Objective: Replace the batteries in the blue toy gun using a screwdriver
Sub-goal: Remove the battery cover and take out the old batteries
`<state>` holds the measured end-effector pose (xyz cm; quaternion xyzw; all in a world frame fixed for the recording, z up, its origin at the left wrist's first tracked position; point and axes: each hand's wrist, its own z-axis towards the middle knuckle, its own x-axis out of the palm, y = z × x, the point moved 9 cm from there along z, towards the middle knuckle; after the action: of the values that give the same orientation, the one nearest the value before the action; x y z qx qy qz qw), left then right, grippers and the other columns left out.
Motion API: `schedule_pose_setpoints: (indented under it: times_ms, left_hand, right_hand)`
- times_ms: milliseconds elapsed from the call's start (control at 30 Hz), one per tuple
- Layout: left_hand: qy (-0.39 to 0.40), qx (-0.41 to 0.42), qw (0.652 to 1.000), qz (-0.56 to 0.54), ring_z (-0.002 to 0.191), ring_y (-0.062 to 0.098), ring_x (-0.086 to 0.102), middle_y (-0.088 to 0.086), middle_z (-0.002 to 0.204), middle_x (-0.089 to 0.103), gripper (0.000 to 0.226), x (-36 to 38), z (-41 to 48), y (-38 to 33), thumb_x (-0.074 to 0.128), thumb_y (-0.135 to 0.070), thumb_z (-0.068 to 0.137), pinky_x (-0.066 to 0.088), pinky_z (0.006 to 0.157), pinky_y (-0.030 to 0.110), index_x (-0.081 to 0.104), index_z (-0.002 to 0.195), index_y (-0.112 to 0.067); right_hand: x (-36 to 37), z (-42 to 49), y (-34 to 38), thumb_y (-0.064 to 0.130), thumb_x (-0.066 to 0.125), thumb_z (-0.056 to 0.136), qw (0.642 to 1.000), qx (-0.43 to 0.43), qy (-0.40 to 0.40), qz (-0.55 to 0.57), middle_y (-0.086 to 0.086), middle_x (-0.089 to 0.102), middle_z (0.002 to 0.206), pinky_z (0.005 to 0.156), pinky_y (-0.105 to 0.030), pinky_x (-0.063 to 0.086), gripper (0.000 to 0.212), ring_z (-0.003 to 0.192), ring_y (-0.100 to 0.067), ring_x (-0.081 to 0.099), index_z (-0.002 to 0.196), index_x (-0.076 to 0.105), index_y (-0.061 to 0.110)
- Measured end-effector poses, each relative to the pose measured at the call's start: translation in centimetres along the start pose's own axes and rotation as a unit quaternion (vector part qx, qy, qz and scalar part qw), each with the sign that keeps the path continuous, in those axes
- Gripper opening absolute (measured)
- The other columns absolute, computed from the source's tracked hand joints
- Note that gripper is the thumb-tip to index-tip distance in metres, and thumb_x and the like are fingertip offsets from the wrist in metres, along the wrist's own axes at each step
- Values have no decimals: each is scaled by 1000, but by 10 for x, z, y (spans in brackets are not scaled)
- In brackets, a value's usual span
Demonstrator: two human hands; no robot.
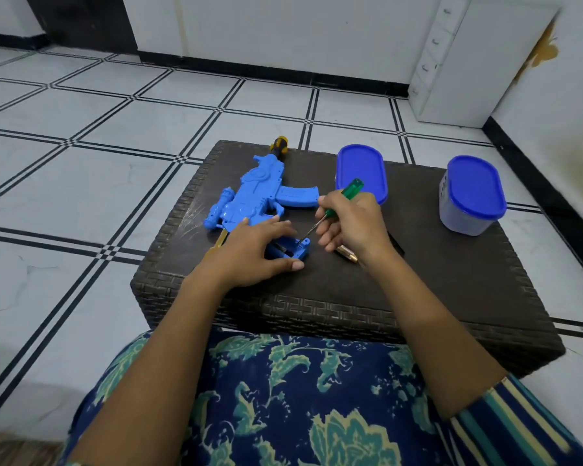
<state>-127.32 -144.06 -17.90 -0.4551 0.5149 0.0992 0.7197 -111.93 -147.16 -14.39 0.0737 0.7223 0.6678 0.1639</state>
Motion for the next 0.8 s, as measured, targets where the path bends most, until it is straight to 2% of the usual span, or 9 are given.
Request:
schedule_pose_setpoints:
  times_ms: [67, 133, 233, 300, 367, 533, 633, 733, 800]
  left_hand:
    - [-39, -5, 999, 21, 115, 13, 56, -14, 117, 64, 60, -7, 1, -2, 52, -77, 68, 37, 102, 36, 61, 110, -35]
    - [-65, -16, 997, 35, 101, 15, 60, -16, 105, 65, 55, -10, 2, -1, 48, -77, 68, 46, 92, 41, 60, 105, -38]
    - [-89, -37, 995, 40, 115, 18, 57, -14, 121, 62, 44, -13, 4, 0, 60, -63, 74, 42, 99, 45, 59, 110, -37]
    - [-96, -68, 992, 39, 132, 16, 47, -10, 141, 52, 44, -17, 7, 2, 71, -50, 75, 35, 106, 47, 64, 114, -32]
    - [-91, -89, 991, 40, 135, 17, 44, -6, 146, 49, 48, -19, 9, 2, 76, -44, 74, 34, 108, 45, 67, 117, -26]
    - [-75, -117, 989, 53, 118, 22, 53, 1, 124, 65, 53, -21, 12, 3, 77, -45, 72, 43, 93, 34, 67, 119, -24]
    - [-67, -104, 987, 104, 108, 22, 54, 3, 109, 67, 53, -20, 14, -5, 73, -47, 73, 45, 85, 34, 68, 119, -22]
    - [-77, -91, 989, 87, 102, 23, 54, 3, 87, 60, 43, -22, 13, -11, 70, -41, 77, 43, 78, 32, 70, 116, -22]
    - [-102, -73, 991, 55, 89, 23, 57, 1, 79, 63, 28, -29, 10, -14, 65, -32, 81, 44, 74, 31, 74, 106, -21]
  right_hand:
    - [-8, 0, 4, 17, 56, 92, 999, -28, -41, -14, -15, 56, 54, 37, -23, 40, 33, 40, -22, 50, 63, 60, 2]
    - [-14, 1, 10, 21, 57, 91, 995, -60, -69, -34, -13, 57, 54, 47, -28, 42, 38, 46, -20, 52, 58, 58, 2]
    - [-11, 1, 15, 24, 58, 92, 992, -94, -65, -61, -7, 58, 54, 58, -32, 44, 41, 55, -19, 55, 56, 56, 4]
    - [-6, 1, 14, 23, 58, 94, 991, -102, -45, -71, -4, 56, 54, 55, -28, 43, 41, 54, -14, 55, 57, 55, 6]
    - [-2, 2, 13, 25, 58, 95, 990, -108, -28, -84, -2, 56, 54, 54, -27, 42, 41, 51, -11, 54, 58, 55, 7]
    - [-7, 4, 10, 28, 59, 96, 989, -112, -24, -95, -2, 58, 55, 56, -26, 45, 41, 53, -12, 56, 60, 58, 7]
    - [-10, 4, 9, 28, 58, 96, 989, -115, -25, -95, -2, 59, 57, 57, -27, 46, 40, 54, -10, 57, 63, 59, 5]
    - [-9, 6, 7, 26, 57, 97, 990, -115, -24, -84, -4, 61, 60, 61, -33, 50, 38, 54, -7, 59, 68, 60, 0]
    - [-4, 6, 6, 23, 57, 97, 991, -114, -9, -68, -4, 61, 61, 65, -37, 51, 32, 56, -10, 57, 70, 58, 6]
